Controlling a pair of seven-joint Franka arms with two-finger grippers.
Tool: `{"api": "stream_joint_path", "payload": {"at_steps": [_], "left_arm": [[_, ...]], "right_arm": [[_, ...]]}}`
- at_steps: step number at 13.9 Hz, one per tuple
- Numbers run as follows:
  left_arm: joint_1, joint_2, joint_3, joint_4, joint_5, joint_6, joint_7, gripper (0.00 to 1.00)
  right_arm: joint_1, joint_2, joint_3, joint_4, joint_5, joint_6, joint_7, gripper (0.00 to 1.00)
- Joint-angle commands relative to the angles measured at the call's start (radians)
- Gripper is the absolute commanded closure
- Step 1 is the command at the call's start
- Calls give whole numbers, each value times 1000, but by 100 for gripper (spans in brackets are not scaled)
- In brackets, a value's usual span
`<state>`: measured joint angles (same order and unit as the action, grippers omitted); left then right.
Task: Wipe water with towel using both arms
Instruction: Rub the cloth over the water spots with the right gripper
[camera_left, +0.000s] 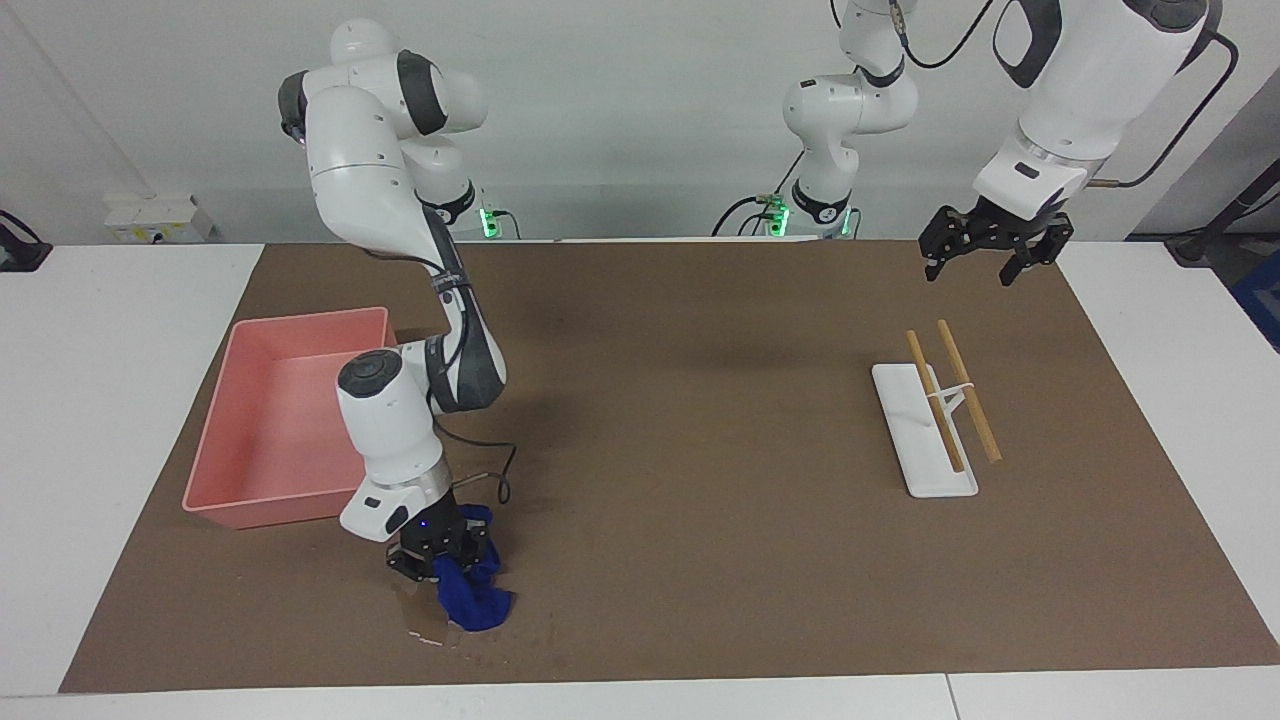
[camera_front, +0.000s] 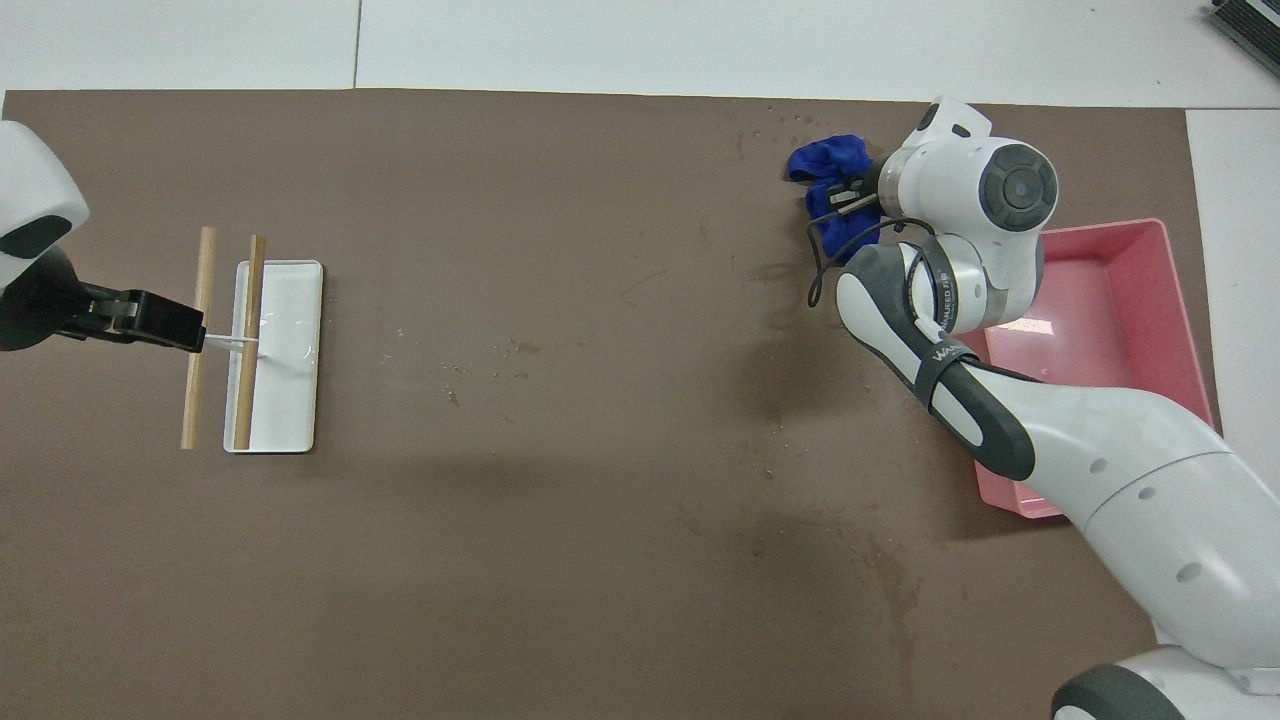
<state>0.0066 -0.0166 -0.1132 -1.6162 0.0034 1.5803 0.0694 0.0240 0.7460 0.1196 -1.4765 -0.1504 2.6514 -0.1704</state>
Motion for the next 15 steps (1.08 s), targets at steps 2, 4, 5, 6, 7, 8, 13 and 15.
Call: {"api": "stream_joint_path", "payload": {"at_steps": [2,4,5,6,7,8,13,15], "left_arm": [[7,-6,-5,-2,12,-10,7,0],[7,-6,-5,-2,12,-10,7,0],[7,-6,-5,-2,12,-10,7,0],[7,-6,-5,-2,12,-10,7,0],[7,-6,-5,-2,12,-10,9,0],[7,-6,-5,-2,12,-10,9,0],[7,-8,-5,-2,12,-10,9,0],[7,-6,-5,-2,12,-10,7,0]], "right_arm": [[-55,39,3,19,-284,44,-50,100],[-61,39,3,15,-441,96,-49,100],[-62,38,3,5,-499,111,-41,100],[-62,38,5,-1,-509,107,-38,100],[-59,36,5,-5,-506,101,-35,100],[-53,35,6,-10,-505,94,-12,100],[-35,4,78,-104,-488,-35,227,100],[-64,1,133,-100,-329,-120,227,100]]}}
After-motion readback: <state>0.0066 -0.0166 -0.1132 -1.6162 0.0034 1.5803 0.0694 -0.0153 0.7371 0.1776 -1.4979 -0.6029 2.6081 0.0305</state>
